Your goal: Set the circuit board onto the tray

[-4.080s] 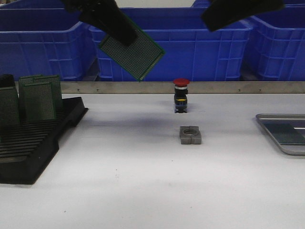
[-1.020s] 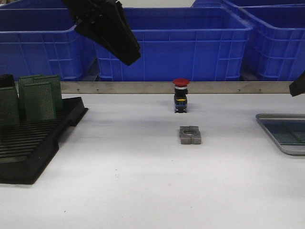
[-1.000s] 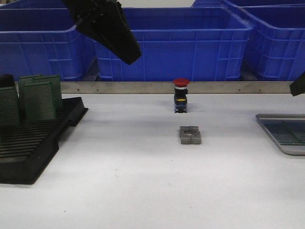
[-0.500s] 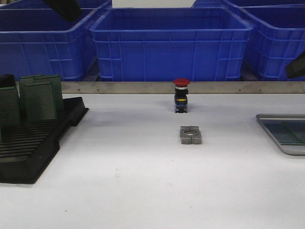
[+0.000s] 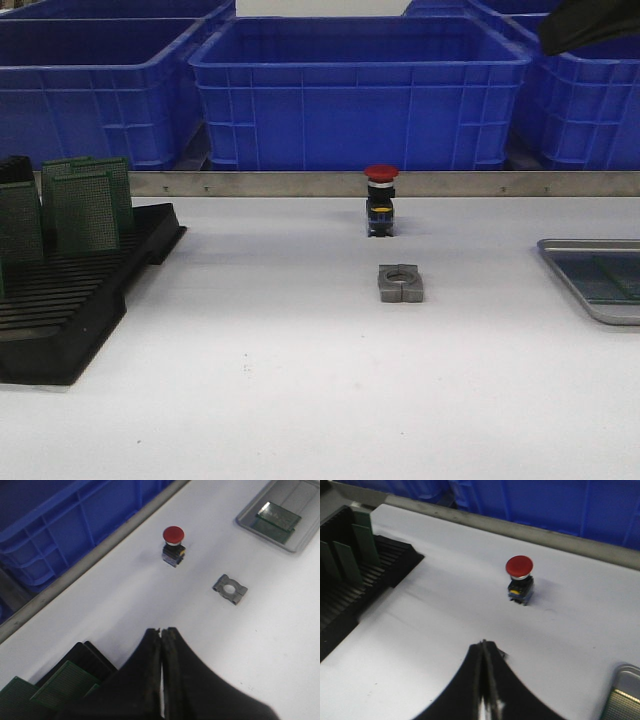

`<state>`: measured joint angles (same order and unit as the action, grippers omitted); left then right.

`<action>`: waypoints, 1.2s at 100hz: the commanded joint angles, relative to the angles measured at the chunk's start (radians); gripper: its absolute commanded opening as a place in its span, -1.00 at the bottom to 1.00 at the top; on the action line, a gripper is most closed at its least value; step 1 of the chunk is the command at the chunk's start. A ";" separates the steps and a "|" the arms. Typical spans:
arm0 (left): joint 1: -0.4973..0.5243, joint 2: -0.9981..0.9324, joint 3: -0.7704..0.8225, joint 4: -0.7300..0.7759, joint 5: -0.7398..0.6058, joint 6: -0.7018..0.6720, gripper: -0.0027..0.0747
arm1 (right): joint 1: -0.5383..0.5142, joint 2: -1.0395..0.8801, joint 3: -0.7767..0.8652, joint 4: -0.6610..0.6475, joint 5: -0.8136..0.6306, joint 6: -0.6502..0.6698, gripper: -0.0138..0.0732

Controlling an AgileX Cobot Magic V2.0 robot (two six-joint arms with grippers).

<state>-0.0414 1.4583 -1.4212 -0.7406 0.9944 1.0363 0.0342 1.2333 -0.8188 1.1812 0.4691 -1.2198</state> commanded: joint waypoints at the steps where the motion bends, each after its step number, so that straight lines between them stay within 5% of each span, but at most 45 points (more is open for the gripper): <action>1: -0.001 -0.109 0.059 -0.087 -0.149 -0.010 -0.98 | 0.019 -0.107 0.025 0.036 -0.131 -0.024 -0.82; 57: -0.001 -0.610 0.608 -0.347 -0.477 0.127 -0.98 | 0.031 -0.633 0.287 0.037 -0.188 -0.030 -0.82; 120: -0.001 -1.217 1.034 -0.404 -0.521 0.154 -0.98 | 0.031 -1.022 0.491 0.036 -0.116 -0.031 -0.82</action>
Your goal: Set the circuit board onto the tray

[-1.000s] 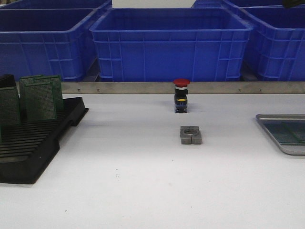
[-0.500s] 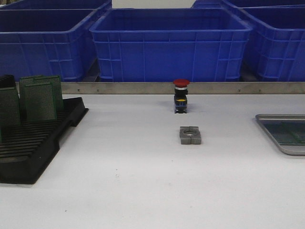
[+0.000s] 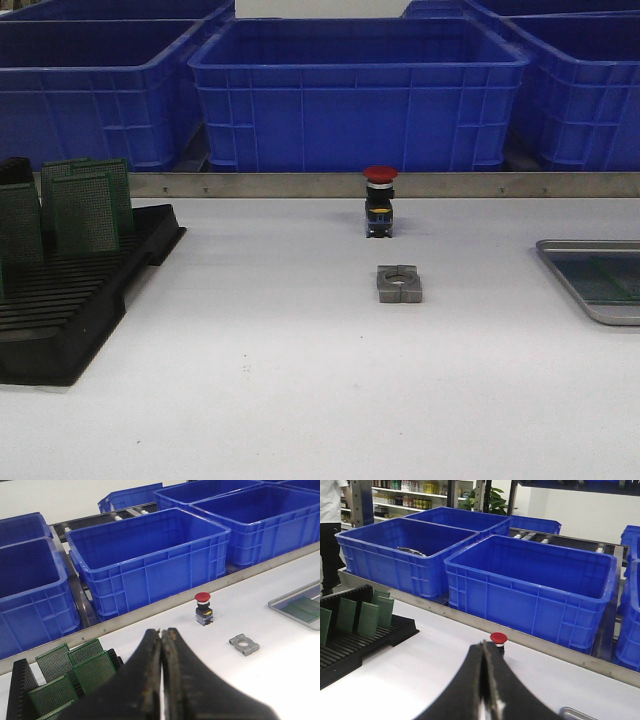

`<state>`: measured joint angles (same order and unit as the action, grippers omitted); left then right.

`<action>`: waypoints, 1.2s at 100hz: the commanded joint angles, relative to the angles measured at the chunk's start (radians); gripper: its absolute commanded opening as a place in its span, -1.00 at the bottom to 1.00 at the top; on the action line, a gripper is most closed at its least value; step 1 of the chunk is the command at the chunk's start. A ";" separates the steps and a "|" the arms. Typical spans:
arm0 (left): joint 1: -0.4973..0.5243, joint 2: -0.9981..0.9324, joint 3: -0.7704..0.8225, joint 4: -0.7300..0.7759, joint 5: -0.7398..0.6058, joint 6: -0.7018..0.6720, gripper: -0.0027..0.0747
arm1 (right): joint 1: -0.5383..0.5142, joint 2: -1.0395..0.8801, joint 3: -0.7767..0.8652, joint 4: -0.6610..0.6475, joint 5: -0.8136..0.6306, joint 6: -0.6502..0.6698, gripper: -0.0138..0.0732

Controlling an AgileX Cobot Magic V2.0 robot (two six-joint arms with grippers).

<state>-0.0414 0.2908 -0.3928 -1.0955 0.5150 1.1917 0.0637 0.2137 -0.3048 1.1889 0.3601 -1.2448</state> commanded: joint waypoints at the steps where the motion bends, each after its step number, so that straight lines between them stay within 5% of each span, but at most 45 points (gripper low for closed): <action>1: -0.001 -0.053 0.011 -0.049 -0.042 -0.002 -0.98 | 0.001 -0.002 -0.023 0.029 -0.007 -0.006 -0.82; 120: -0.001 -0.116 0.049 -0.015 -0.105 -0.002 -0.98 | 0.001 -0.002 -0.023 0.036 0.080 -0.006 -0.82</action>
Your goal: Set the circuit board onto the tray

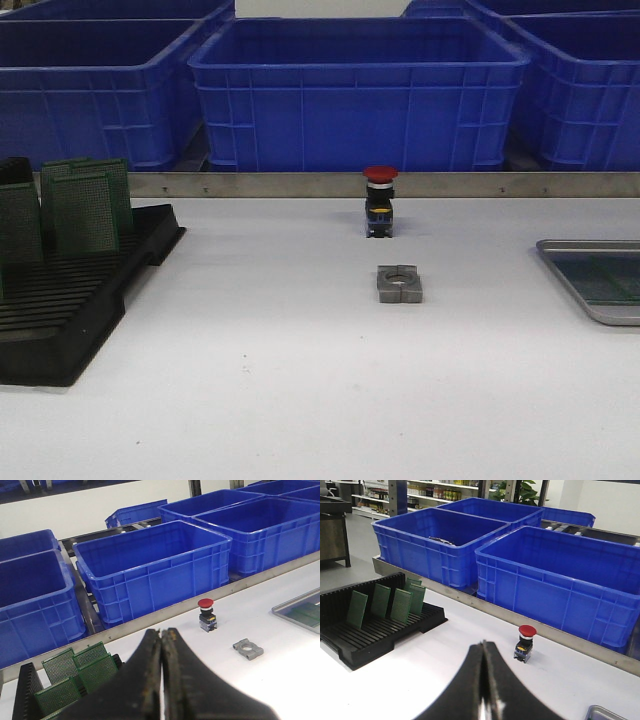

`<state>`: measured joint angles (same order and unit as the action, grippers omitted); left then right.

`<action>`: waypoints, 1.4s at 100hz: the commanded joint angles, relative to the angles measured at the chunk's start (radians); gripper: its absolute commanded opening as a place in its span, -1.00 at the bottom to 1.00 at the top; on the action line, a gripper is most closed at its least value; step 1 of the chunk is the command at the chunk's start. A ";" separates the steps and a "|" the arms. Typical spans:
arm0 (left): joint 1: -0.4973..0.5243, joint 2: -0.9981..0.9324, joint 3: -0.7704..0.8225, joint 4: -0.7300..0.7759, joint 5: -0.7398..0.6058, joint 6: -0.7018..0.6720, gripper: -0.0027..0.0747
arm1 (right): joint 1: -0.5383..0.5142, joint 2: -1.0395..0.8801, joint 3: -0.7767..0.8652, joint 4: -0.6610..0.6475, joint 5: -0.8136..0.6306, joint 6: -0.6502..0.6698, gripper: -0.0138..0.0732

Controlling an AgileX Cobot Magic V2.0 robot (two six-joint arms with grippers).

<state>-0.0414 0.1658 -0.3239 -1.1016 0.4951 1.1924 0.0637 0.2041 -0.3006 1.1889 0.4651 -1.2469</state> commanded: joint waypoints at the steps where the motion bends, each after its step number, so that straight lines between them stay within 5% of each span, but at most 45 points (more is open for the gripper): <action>1: -0.001 0.009 -0.018 -0.002 -0.091 -0.002 -0.98 | 0.001 0.008 -0.027 0.036 -0.025 -0.004 -0.82; 12: -0.001 0.007 -0.018 0.148 -0.113 -0.088 -0.98 | 0.001 0.008 -0.027 0.036 -0.025 -0.004 -0.82; 33: -0.001 -0.022 0.008 0.704 -0.103 -0.805 -0.98 | 0.001 0.008 -0.027 0.036 -0.025 -0.004 -0.82; 49: -0.001 -0.061 0.123 0.887 -0.334 -0.987 -0.98 | 0.001 0.008 -0.027 0.036 -0.025 -0.004 -0.82; 69: -0.008 -0.159 0.323 1.190 -0.532 -1.370 -0.98 | 0.001 0.008 -0.027 0.036 -0.025 -0.004 -0.82; 140: -0.060 -0.202 0.375 1.132 -0.412 -1.281 -0.98 | 0.001 0.008 -0.027 0.037 -0.001 -0.004 -0.82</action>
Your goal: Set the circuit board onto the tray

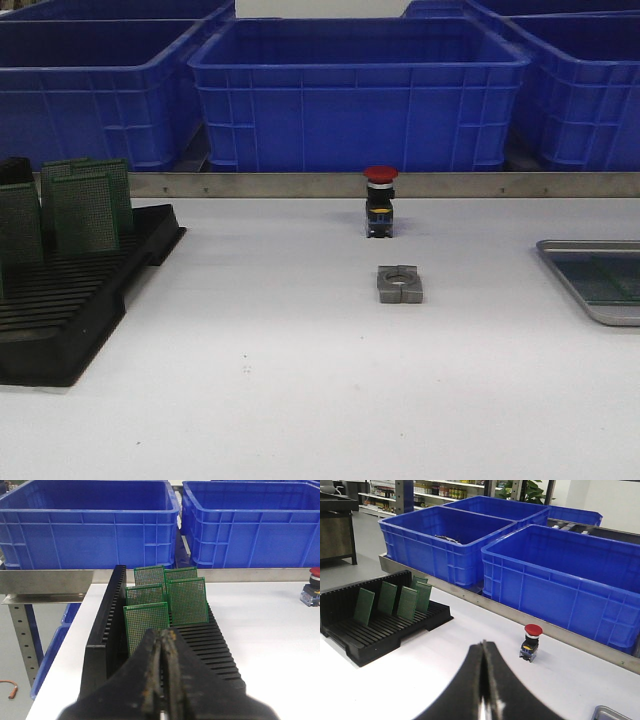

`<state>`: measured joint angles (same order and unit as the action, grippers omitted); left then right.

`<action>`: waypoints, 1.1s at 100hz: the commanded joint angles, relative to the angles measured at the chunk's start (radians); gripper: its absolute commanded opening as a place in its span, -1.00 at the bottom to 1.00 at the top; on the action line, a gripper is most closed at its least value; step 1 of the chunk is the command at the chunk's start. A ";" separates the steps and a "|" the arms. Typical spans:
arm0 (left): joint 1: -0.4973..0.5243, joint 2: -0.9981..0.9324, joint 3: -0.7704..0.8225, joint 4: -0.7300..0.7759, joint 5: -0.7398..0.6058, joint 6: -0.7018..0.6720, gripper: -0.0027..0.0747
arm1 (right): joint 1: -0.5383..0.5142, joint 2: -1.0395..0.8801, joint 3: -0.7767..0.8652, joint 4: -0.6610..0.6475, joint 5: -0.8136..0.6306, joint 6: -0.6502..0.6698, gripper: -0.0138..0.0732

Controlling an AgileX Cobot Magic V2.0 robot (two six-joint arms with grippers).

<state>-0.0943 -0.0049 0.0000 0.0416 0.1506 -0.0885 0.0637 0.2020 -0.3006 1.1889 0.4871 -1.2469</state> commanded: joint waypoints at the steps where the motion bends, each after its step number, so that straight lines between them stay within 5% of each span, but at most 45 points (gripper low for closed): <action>1: -0.007 -0.031 0.051 -0.011 -0.068 0.000 -0.98 | 0.001 0.010 -0.027 0.037 -0.023 -0.004 -0.82; 110: -0.007 -0.031 0.049 -0.011 -0.068 0.000 -0.98 | 0.001 0.010 -0.027 0.037 -0.077 -0.004 -0.82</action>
<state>-0.0943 -0.0049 0.0000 0.0399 0.1544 -0.0885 0.0637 0.2020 -0.3006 1.1889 0.4843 -1.2469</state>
